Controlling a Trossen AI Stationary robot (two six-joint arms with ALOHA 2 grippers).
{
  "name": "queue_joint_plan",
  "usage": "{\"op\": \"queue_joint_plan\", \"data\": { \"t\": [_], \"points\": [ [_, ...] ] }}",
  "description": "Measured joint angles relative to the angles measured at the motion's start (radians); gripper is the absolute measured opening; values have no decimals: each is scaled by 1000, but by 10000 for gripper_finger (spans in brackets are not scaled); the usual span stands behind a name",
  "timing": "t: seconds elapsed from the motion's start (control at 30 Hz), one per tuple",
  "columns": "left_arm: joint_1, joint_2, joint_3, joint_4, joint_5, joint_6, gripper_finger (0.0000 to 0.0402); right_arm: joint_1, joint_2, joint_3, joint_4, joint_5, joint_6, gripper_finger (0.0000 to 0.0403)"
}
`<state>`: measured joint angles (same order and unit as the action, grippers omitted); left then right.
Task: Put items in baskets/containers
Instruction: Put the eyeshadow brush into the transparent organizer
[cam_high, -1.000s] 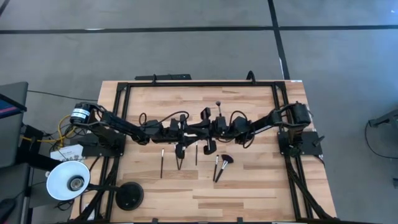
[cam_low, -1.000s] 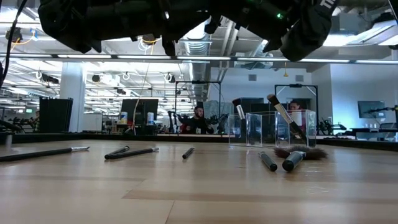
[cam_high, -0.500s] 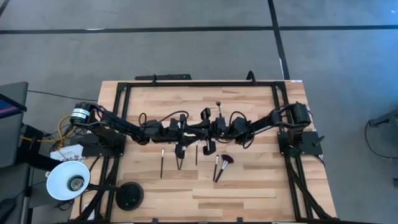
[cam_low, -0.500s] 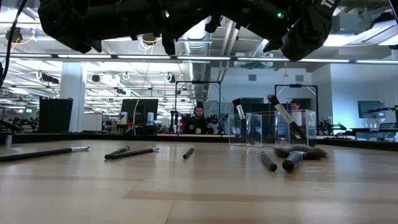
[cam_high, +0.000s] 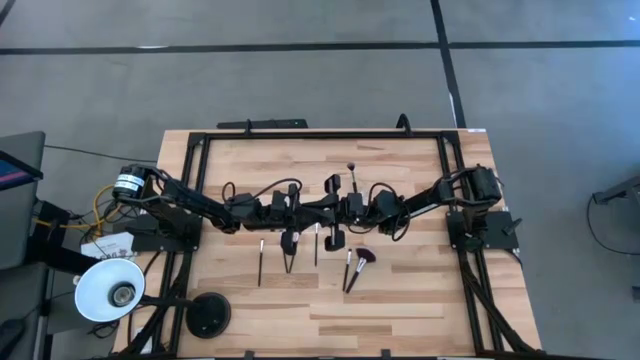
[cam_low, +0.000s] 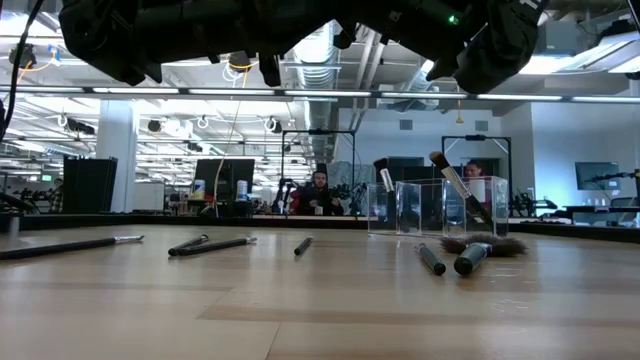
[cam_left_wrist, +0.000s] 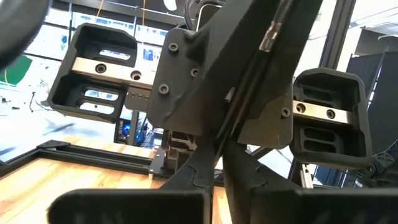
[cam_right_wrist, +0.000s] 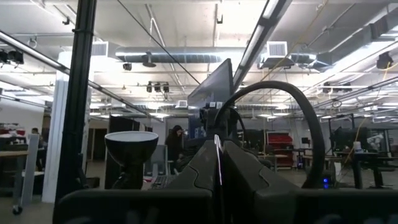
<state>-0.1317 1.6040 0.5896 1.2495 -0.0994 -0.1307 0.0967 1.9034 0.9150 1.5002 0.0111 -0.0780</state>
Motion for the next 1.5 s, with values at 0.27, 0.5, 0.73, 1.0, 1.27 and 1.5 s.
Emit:
{"op": "queue_joint_plan", "data": {
  "t": [0.27, 0.5, 0.73, 1.0, 1.27, 1.5],
  "points": [
    [-1, -2, 1, -6, -9, -10, 13, -14, -13, -1, -14, -12, -11, 52],
    [-1, -3, 2, -25, -12, -12, 12, -12, -13, -2, -9, -13, -28, 118],
    [-1, -2, -30, -44, -46, -37, 12, -3, -52, -2, -10, -16, -27, 183],
    [-1, -2, -42, -42, -39, -36, 12, 34, -289, -1, -521, 47, -97, 226],
    [14, -2, -42, -62, -34, -34, 12, 93, -502, 12, -1171, 387, 1, 207],
    [24, -2, -41, -62, -34, -40, 12, 71, -402, 11, -1072, 303, -8, 199]
  ]
}}
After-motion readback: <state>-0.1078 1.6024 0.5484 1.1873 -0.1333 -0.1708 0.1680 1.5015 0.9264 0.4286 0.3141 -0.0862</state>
